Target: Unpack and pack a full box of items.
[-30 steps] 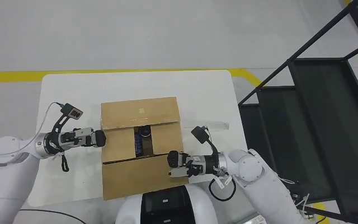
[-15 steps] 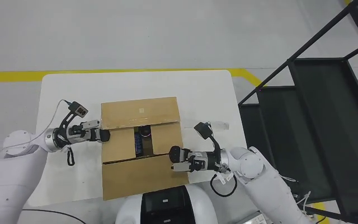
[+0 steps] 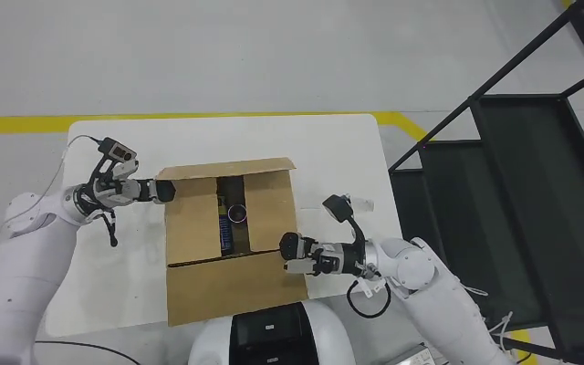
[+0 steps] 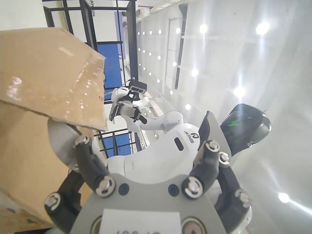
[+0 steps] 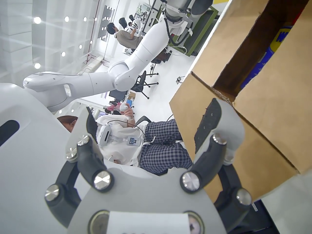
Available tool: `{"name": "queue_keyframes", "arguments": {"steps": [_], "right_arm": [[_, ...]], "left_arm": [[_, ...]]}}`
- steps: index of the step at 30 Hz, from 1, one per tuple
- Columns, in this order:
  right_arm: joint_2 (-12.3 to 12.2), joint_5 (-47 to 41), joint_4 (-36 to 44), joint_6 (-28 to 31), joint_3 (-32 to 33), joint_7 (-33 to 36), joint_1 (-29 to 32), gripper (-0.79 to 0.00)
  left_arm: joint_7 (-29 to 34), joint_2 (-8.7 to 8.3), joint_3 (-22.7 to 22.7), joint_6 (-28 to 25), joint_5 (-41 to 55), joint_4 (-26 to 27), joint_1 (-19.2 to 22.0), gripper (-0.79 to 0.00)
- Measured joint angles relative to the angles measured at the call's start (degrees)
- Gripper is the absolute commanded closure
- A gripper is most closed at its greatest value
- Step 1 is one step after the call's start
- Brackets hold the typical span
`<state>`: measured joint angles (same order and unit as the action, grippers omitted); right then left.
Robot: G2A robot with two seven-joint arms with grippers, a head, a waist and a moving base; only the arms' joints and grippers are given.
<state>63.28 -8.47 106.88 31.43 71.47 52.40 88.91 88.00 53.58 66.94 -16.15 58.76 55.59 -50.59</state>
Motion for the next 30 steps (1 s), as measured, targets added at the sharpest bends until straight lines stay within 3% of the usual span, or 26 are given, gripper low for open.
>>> {"name": "queue_keyframes", "arguments": {"steps": [8,16,24,30], "right_arm": [[-0.42,0.56,0.96,-1.11,0.61,-1.17,0.81,-0.785],[-0.71,1.4,0.74,-1.72,0.77,-2.59,0.93,-0.785],[-0.81,1.68,-0.79,-2.17,-0.01,-3.47,-0.4,-0.785],[-0.86,1.74,-1.89,-2.69,-0.83,-3.41,-1.74,-0.785]], "left_arm": [[0.0,2.93,-6.78,1.24,4.11,-10.53,9.86,-0.785],[-1.42,8.75,-13.64,1.26,4.22,-23.79,19.76,-0.785],[-11.78,13.43,-18.24,0.5,-1.11,-33.82,25.34,-0.785],[-20.25,15.13,-20.69,0.09,-8.31,-39.07,27.71,-0.785]]}}
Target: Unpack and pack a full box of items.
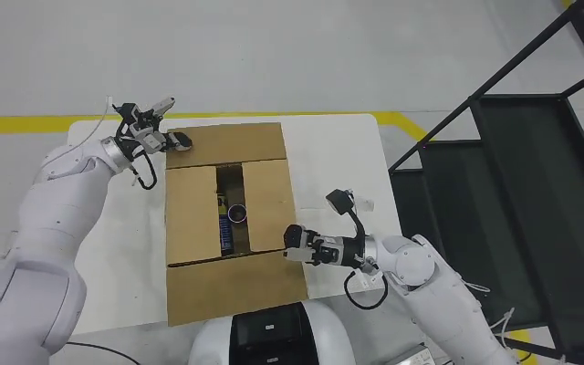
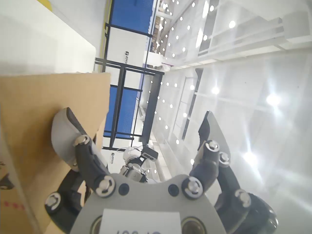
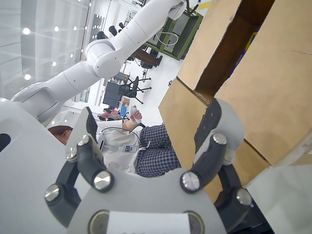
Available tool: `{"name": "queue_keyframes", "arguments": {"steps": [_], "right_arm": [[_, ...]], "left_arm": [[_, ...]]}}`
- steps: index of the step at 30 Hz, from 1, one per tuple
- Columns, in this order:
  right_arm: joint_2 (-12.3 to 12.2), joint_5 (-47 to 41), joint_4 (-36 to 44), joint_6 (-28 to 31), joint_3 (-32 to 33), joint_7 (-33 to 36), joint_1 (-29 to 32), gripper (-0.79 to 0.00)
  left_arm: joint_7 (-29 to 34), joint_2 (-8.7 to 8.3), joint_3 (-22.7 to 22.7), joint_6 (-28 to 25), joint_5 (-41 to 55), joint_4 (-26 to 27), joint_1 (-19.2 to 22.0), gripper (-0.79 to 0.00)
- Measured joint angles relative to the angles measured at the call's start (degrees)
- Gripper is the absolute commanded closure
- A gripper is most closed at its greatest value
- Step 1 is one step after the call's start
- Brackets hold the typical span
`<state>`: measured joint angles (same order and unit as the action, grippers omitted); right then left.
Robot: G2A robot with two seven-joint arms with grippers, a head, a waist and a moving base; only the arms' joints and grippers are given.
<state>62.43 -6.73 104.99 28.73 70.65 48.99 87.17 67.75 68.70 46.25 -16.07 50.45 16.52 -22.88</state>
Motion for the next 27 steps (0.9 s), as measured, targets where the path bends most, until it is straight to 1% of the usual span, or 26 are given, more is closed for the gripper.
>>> {"name": "queue_keyframes", "arguments": {"steps": [3,8,12,14,17,20,24,26,27], "right_arm": [[0.0,-0.18,-0.59,-0.23,-0.54,0.08,-0.73,-0.785],[0.06,-0.5,-1.81,-1.01,-1.75,0.8,-2.51,-0.785],[0.19,-0.63,-2.74,-2.05,-3.01,1.29,-4.34,-0.785],[0.28,-0.43,-3.3,-3.02,-3.69,1.45,-5.49,-0.785],[0.76,0.32,-4.38,-7.53,-5.74,0.55,-8.67,-0.785],[1.57,2.37,-5.51,-13.31,-8.87,-1.13,-13.21,-0.785],[3.14,6.77,-6.97,-21.12,-15.07,-2.94,-19.82,-0.785],[4.02,8.26,-7.9,-24.41,-18.48,-3.33,-22.56,-0.785],[4.4,8.75,-8.29,-25.68,-19.84,-3.59,-23.53,-0.785]], "left_arm": [[-3.72,0.32,-1.3,0.0,-4.56,-1.69,0.87,-0.785],[-7.91,0.57,-3.52,1.33,-12.46,-3.06,1.77,-0.785],[-8.04,0.46,-3.73,1.07,-15.19,-3.47,2.24,-0.785],[-7.08,0.23,-2.79,0.45,-14.07,-3.94,2.41,-0.785],[-5.62,-0.54,-0.15,-2.21,-10.2,-4.94,2.74,-0.785],[-3.68,-1.73,2.52,-6.59,-6.71,-5.31,2.69,-0.785],[2.75,-3.97,5.19,-11.94,-4.84,-4.77,2.25,-0.785],[6.64,-5.19,6.08,-13.37,-4.98,-3.84,1.8,-0.785],[7.78,-5.73,6.23,-13.09,-5.58,-2.9,1.51,-0.785]]}}
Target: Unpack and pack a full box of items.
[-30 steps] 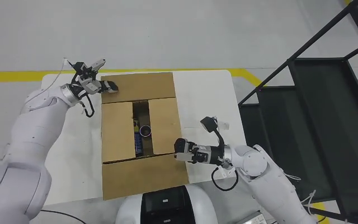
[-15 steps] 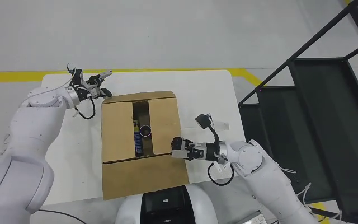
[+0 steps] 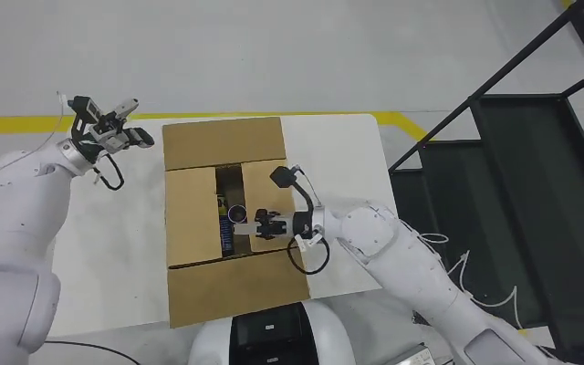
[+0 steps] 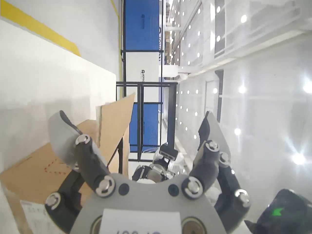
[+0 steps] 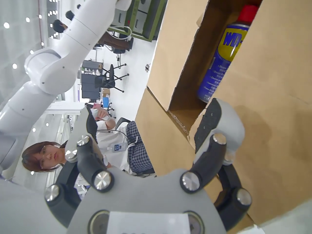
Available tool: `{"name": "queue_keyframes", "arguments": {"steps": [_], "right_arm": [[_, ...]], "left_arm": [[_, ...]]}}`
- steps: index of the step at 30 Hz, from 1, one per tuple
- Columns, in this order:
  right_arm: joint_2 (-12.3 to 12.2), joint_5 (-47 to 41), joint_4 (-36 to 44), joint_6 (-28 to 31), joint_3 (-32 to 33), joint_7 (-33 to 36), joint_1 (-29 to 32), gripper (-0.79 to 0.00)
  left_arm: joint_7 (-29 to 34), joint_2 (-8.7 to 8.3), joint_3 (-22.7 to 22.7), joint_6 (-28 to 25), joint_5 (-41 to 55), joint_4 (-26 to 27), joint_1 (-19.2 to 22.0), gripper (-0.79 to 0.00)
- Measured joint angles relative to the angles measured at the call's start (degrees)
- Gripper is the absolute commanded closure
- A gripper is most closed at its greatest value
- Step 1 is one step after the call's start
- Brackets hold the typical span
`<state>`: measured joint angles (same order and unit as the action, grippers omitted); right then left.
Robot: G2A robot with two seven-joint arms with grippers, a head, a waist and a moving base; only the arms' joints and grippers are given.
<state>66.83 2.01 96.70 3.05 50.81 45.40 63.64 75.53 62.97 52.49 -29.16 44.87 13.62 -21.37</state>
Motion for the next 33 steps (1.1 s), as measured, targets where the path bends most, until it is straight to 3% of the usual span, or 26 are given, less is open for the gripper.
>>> {"name": "queue_keyframes", "arguments": {"steps": [5,10,13,26,33], "right_arm": [[1.76,-1.92,-2.12,-3.25,-4.97,-1.21,-2.99,-0.785],[2.99,-10.59,-5.04,0.27,-6.13,-1.28,-3.39,-0.785],[3.0,-10.9,-5.19,0.43,-6.09,-1.18,-3.42,-0.785],[2.99,-10.77,-5.14,0.33,-6.05,-1.32,-3.35,-0.785],[3.86,-11.19,-5.73,-8.33,-6.92,-5.47,-4.02,-0.785]], "left_arm": [[4.19,-3.41,0.89,4.56,-4.7,9.69,-3.86,-0.785],[5.61,-7.95,4.33,5.98,-8.34,26.19,-12.18,-0.785],[5.88,-10.13,7.19,6.26,-8.21,34.81,-17.06,-0.785],[5.49,-10.15,7.13,6.43,-8.35,35.16,-17.29,-0.785],[5.49,-11.89,10.8,5.85,-9.48,43.56,-21.31,-0.785]]}}
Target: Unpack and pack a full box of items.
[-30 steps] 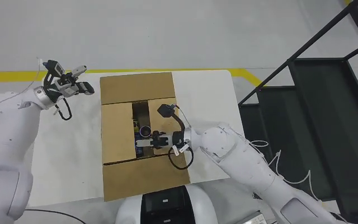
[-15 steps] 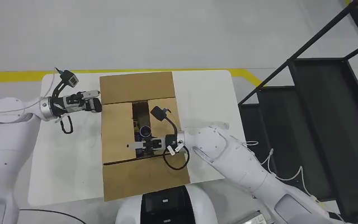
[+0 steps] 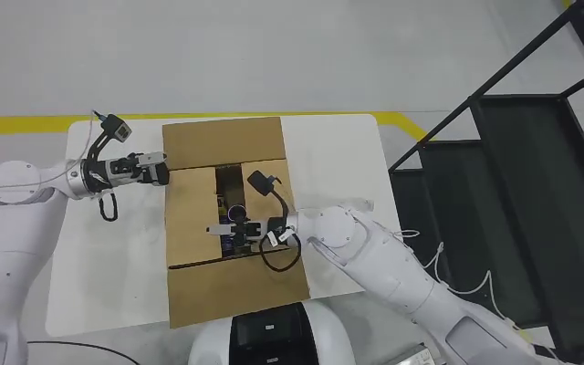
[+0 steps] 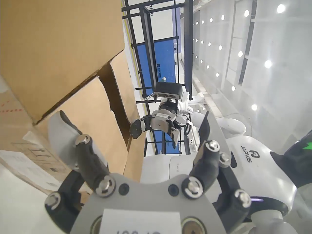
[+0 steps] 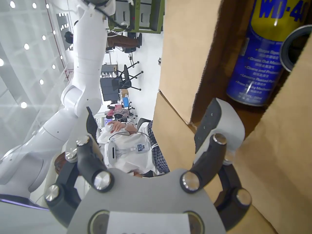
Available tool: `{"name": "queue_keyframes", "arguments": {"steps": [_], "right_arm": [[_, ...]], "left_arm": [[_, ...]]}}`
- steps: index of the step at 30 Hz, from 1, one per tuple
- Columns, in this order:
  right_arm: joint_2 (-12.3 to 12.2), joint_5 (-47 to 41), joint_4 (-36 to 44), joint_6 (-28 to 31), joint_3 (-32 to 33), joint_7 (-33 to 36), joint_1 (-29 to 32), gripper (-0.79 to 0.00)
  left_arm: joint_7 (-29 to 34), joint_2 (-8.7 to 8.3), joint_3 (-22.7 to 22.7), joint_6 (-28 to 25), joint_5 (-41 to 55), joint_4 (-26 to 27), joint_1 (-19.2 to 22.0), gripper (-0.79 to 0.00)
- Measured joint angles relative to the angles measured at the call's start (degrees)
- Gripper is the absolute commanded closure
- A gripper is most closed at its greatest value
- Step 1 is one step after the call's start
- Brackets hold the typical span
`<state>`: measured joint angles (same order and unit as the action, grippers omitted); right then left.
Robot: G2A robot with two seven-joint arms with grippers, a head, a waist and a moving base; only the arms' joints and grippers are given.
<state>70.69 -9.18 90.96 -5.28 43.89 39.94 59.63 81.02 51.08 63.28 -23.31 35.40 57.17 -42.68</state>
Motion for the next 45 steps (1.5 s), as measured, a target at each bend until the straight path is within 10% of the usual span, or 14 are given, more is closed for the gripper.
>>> {"name": "queue_keyframes", "arguments": {"steps": [8,22,39,45], "right_arm": [[2.97,-2.11,-5.2,-4.69,-5.84,-0.98,-4.32,-0.785],[8.42,1.39,-5.4,11.28,-13.63,-2.37,-11.56,-0.785],[23.3,-3.69,-26.02,18.42,-25.92,-1.48,-24.52,-0.785],[25.13,-2.98,-29.28,20.75,-24.93,-2.09,-24.99,-0.785]], "left_arm": [[0.99,-2.52,4.45,1.02,0.91,8.92,-5.68,-0.785],[-0.32,-3.33,8.04,-0.27,8.06,7.81,-7.34,-0.785],[0.63,-4.46,16.5,0.67,12.88,15.28,-12.48,-0.785],[-5.77,-4.53,15.61,5.61,5.43,11.7,-13.4,-0.785]]}}
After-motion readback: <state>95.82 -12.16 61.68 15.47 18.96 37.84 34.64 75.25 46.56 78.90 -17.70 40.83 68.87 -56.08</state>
